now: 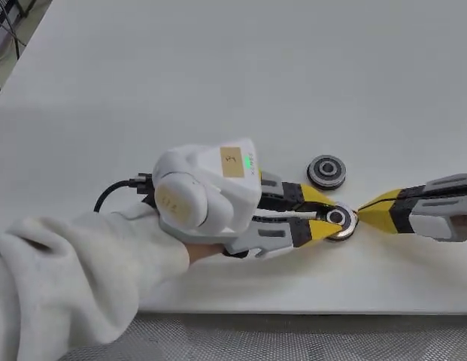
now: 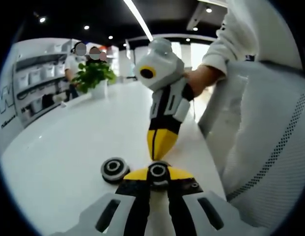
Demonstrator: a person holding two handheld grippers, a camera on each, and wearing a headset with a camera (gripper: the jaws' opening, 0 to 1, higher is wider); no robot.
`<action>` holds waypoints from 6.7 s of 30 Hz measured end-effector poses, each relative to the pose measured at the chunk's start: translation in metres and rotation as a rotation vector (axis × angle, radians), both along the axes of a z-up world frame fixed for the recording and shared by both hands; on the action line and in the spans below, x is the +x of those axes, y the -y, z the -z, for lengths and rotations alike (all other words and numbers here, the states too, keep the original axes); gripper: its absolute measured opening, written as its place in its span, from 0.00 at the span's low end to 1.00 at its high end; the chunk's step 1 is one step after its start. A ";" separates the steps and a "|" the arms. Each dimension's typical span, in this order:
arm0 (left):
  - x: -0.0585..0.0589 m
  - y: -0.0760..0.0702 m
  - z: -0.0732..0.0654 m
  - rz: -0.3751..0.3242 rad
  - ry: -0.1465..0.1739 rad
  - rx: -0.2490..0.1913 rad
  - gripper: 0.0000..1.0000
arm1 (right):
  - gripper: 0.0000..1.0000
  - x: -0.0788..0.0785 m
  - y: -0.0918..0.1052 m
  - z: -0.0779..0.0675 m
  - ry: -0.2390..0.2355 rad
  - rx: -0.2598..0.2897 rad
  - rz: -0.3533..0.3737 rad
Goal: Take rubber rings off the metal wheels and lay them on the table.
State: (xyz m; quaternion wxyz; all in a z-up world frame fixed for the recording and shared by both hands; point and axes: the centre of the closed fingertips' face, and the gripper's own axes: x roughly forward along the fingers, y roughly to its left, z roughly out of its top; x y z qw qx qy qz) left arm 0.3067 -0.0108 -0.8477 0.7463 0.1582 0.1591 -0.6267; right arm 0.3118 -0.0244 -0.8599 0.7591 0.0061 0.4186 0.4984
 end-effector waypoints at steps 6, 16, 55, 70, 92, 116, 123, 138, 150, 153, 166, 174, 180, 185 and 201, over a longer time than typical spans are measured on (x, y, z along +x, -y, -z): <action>0.000 0.000 0.000 0.008 0.006 0.011 0.13 | 0.00 -0.002 0.000 -0.006 -0.105 0.064 0.058; 0.000 0.000 0.000 0.009 0.006 0.014 0.12 | 0.00 -0.005 -0.004 -0.010 -0.260 0.168 0.137; 0.000 0.001 0.000 0.006 0.009 0.009 0.12 | 0.00 -0.003 -0.017 -0.020 -0.415 0.337 0.171; 0.000 0.001 -0.001 -0.004 0.003 0.009 0.13 | 0.00 -0.002 -0.024 -0.026 -0.409 0.369 0.147; -0.005 -0.005 -0.022 0.038 -0.026 -0.025 0.18 | 0.00 -0.003 -0.015 -0.029 -0.348 0.299 0.146; -0.003 -0.050 -0.064 -0.054 -0.022 -0.022 0.57 | 0.00 -0.001 -0.010 -0.050 -0.292 0.293 0.155; -0.014 -0.074 -0.069 -0.083 -0.053 -0.024 0.67 | 0.00 0.000 -0.013 -0.056 -0.281 0.287 0.144; -0.023 -0.119 -0.072 -0.220 -0.054 -0.051 0.79 | 0.00 0.002 -0.018 -0.068 -0.240 0.256 0.111; -0.027 -0.139 -0.070 -0.344 -0.069 -0.093 0.93 | 0.00 0.008 -0.031 -0.079 -0.193 0.246 0.071; -0.027 -0.141 -0.069 -0.360 -0.063 -0.102 0.98 | 0.00 0.009 -0.035 -0.081 -0.181 0.243 0.055; -0.030 -0.145 -0.066 -0.382 -0.078 -0.110 1.00 | 0.00 0.010 -0.054 -0.075 -0.137 0.207 -0.009; -0.033 -0.138 -0.067 -0.359 -0.086 -0.106 1.00 | 0.00 0.013 -0.075 -0.066 -0.133 0.199 -0.039; -0.037 -0.136 -0.068 -0.341 -0.087 -0.097 1.00 | 0.00 0.012 -0.080 -0.047 -0.106 0.125 -0.063; -0.037 -0.136 -0.069 -0.343 -0.084 -0.095 1.00 | 0.00 0.016 -0.083 -0.033 -0.102 0.081 -0.057; -0.041 -0.133 -0.065 -0.342 -0.112 -0.089 1.00 | 0.00 0.013 -0.083 -0.005 -0.051 -0.030 -0.102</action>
